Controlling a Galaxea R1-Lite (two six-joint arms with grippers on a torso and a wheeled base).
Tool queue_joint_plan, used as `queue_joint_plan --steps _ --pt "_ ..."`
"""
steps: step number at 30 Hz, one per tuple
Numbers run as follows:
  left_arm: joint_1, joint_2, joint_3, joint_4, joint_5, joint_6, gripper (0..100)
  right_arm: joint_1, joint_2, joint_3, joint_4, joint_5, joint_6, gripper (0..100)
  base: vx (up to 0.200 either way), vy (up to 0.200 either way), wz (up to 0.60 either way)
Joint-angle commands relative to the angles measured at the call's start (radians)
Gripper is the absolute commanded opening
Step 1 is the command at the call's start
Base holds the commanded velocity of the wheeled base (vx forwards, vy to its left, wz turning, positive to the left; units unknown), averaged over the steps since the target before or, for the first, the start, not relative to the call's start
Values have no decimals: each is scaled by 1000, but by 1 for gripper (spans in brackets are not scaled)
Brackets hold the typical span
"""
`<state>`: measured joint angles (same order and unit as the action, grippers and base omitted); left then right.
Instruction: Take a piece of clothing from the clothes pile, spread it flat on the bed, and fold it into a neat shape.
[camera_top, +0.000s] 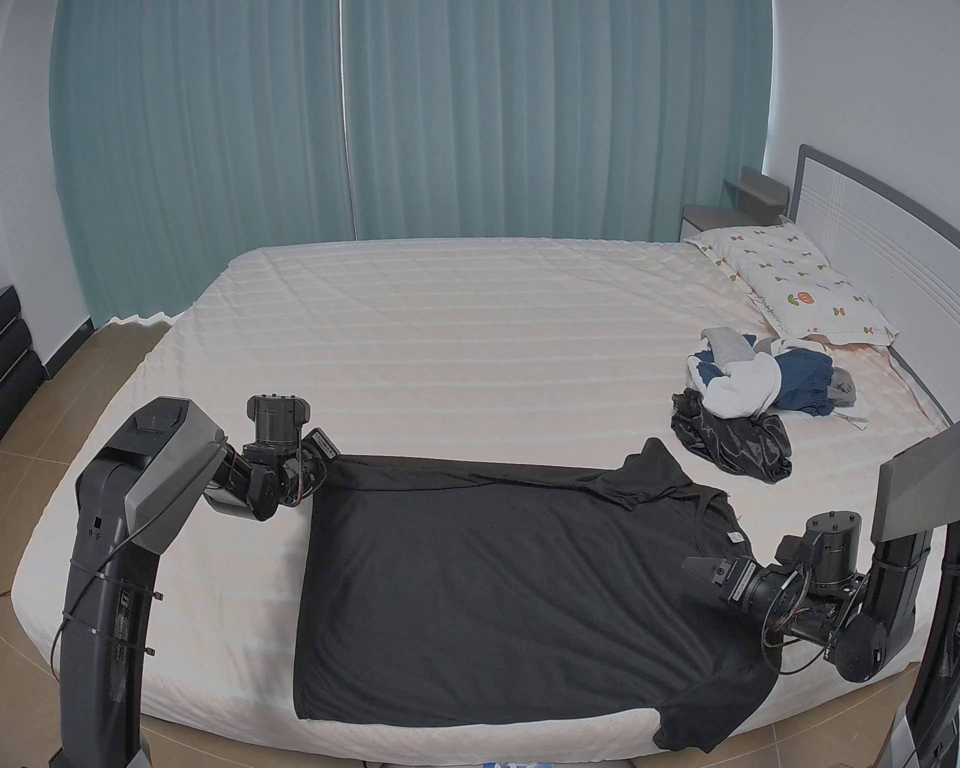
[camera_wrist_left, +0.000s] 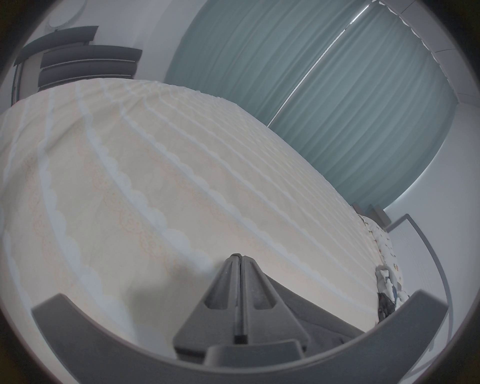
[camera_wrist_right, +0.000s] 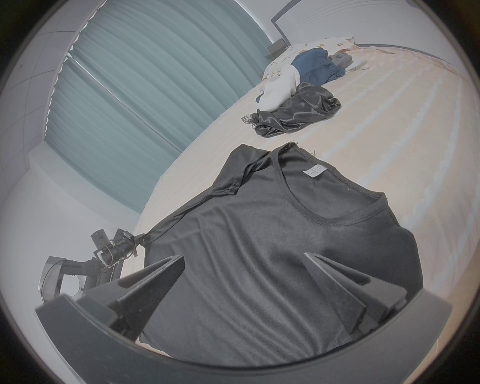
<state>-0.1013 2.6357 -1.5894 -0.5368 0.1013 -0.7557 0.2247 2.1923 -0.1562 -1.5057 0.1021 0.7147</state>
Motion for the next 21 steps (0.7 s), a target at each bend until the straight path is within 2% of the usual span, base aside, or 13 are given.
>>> queue_joint_plan --steps 1,11,12,16,21 --pt "5 33 -31 1 31 -2 0 -2 -6 -8 -1 -9 2 100 0 0 0" --pt "3 35 -43 66 35 -5 0 -2 -5 -97 -27 -56 2 100 0 0 0" --pt "3 33 -43 67 34 -11 100 -4 -3 -123 -19 -56 2 100 0 0 0" --pt "3 24 -32 67 26 -50 100 1 17 -227 58 -58 0 100 0 0 0" --pt "6 -36 -3 106 -9 -169 100 22 46 -428 282 -48 3 100 0 0 0"
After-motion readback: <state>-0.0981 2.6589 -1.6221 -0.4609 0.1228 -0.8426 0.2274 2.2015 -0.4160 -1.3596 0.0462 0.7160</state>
